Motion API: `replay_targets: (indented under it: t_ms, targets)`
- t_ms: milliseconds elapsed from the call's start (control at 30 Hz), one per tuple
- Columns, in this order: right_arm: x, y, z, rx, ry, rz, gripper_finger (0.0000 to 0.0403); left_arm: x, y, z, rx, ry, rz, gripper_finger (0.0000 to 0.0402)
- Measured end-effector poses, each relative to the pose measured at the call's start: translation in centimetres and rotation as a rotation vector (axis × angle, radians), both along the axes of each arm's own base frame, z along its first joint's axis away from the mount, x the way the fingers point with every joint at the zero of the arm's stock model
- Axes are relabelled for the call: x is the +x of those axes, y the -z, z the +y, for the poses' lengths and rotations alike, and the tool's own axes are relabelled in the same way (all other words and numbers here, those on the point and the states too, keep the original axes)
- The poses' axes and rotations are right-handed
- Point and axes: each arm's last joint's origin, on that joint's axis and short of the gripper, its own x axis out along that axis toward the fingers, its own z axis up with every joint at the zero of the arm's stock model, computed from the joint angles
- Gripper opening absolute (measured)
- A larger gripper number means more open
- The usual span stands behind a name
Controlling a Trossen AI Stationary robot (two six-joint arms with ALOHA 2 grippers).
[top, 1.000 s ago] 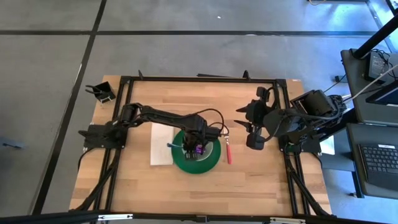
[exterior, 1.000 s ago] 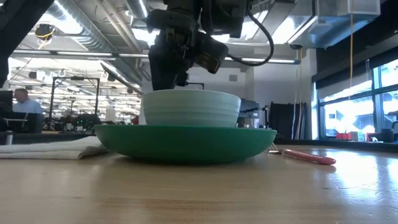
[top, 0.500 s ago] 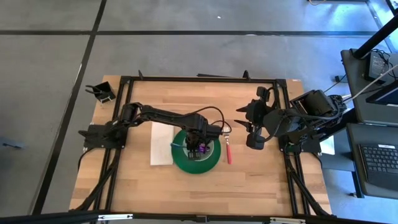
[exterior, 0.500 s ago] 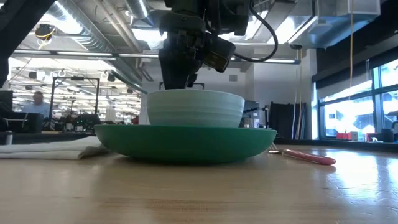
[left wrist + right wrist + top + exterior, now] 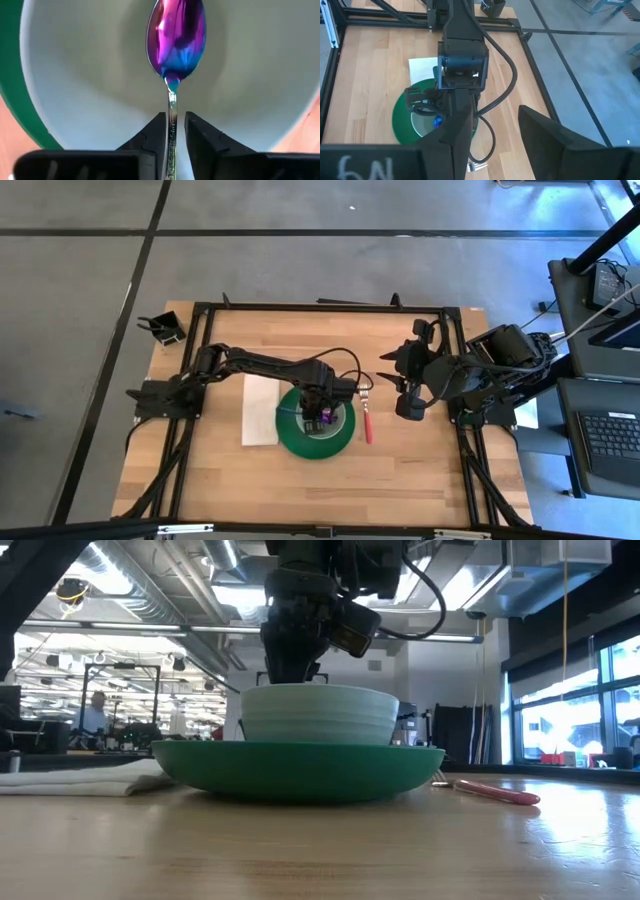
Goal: Set table place
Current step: Return to Home Position
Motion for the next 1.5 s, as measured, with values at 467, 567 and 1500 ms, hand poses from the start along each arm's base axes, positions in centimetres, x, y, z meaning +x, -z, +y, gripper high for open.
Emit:
replay_targets:
  t_ms: [467,567,1500]
  targets:
    - [0.0,0.0,0.0,0.005,-0.005,0.002,0.0162,-0.1,-3.7,-0.1,-0.033,-0.143,-0.065,0.007]
    - [0.0,0.0,0.0,0.003,-0.006,0.003,0.0162,-0.2,-6.6,-0.4,-0.052,-0.163,-0.086,0.0061]
    - [-11.1,-4.6,-3.0,0.152,-0.362,-0.283,0.0162,-25.2,-33.4,0.7,0.13,-0.113,-1.024,0.0005]
